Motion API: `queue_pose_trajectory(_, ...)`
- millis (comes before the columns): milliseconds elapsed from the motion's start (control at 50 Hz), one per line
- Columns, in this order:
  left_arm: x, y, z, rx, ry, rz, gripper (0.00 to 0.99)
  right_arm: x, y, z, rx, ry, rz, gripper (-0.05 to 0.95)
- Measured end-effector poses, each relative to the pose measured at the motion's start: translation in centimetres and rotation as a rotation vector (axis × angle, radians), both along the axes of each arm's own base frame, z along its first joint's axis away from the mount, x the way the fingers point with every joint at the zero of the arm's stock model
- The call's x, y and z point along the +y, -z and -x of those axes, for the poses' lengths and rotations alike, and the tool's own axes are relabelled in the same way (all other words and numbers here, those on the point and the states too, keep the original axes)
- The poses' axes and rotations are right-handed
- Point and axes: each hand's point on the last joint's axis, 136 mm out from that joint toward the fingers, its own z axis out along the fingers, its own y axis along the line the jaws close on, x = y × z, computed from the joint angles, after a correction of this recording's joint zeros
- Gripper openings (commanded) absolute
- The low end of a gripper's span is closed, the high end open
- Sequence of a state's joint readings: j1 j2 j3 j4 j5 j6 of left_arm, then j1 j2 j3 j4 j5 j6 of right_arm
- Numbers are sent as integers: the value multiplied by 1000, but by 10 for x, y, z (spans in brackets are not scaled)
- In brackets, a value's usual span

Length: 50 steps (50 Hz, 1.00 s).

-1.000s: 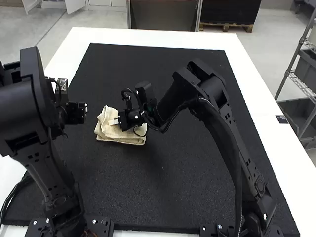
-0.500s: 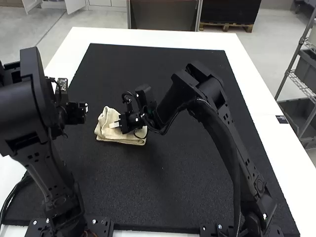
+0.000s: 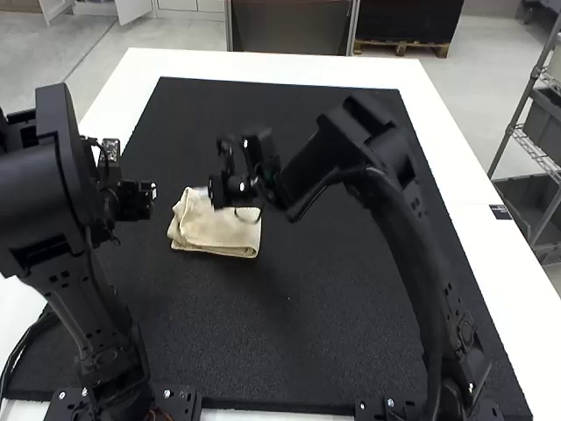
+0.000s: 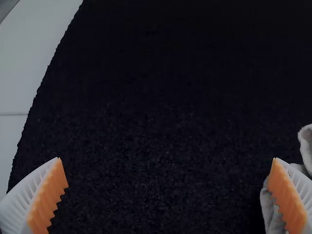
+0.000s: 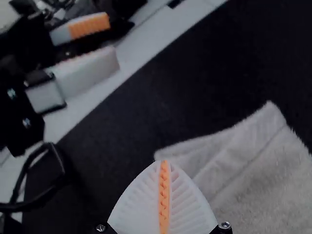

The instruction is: Fold the towel.

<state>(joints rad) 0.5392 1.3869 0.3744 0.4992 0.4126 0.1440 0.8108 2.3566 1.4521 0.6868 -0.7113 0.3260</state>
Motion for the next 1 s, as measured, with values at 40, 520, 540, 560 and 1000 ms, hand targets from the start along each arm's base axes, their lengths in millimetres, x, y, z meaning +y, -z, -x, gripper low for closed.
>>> queue_pose_trajectory(40,0,0,0,-1,0,0,967,-4,-20,-2,-17,6,-23,-18)
queue_pose_trajectory(520,-37,-15,-19,-65,91,22,967,-71,-129,-19,-128,109,-133,-18)
queue_pose_trajectory(540,-39,-17,-21,-75,97,22,969,-74,-131,-19,-131,115,-135,-18)
queue_pose_trajectory(560,-42,-19,-22,-82,101,24,969,-77,-135,-20,-136,121,-138,-20)
queue_pose_trajectory(1000,-54,-96,-44,-283,110,-10,967,-156,-189,-30,-247,286,-181,-18)
